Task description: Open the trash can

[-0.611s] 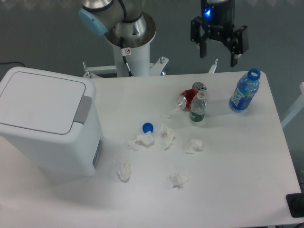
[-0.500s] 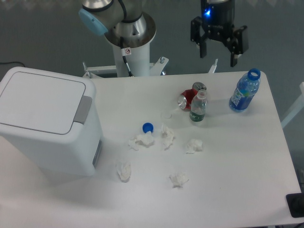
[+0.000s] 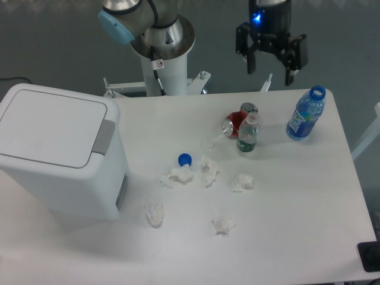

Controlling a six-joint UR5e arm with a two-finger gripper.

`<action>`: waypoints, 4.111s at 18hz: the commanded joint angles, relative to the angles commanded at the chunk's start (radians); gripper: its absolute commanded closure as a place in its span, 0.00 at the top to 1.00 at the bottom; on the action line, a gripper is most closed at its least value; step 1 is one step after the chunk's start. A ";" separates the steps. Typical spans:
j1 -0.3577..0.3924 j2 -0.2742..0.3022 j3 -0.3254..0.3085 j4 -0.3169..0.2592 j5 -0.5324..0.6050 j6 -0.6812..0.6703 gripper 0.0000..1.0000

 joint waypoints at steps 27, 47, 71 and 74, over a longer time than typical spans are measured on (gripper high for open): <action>-0.213 -0.086 0.041 0.041 -0.173 -0.699 1.00; -0.356 -0.140 0.077 0.190 -0.281 -0.853 1.00; -0.433 -0.163 0.063 0.192 -0.284 -0.852 1.00; -0.434 -0.164 0.064 0.192 -0.284 -0.852 1.00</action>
